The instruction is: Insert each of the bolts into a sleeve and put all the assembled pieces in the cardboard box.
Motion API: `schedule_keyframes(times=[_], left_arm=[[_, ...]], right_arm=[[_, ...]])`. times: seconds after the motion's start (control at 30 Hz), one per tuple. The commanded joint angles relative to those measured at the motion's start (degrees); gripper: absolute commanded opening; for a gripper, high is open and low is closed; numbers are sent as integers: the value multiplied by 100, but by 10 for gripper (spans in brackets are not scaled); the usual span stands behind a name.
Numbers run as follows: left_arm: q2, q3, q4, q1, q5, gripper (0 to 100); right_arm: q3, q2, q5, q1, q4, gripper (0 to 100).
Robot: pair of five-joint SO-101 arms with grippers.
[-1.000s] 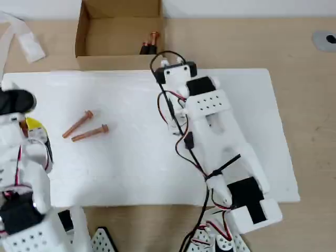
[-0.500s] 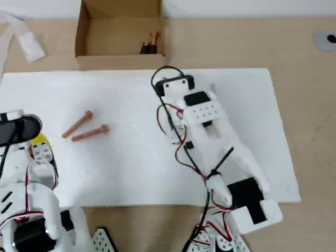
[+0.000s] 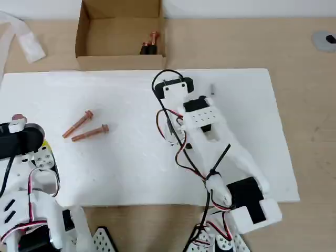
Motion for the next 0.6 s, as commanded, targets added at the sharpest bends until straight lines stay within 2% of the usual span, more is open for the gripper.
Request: schedule_keyframes(times=[0.0, 0.33, 0.57], left_arm=[[-13, -35, -141, -79, 18, 7], [-13, -79, -149, -97, 18, 7], [-40, -88, -158, -79, 18, 7]], right_arm=[[4, -101, -26, -48, -114, 231], [-268, 602, -18, -40, -114, 224], [-356, 602, -18, -40, -70, 6]])
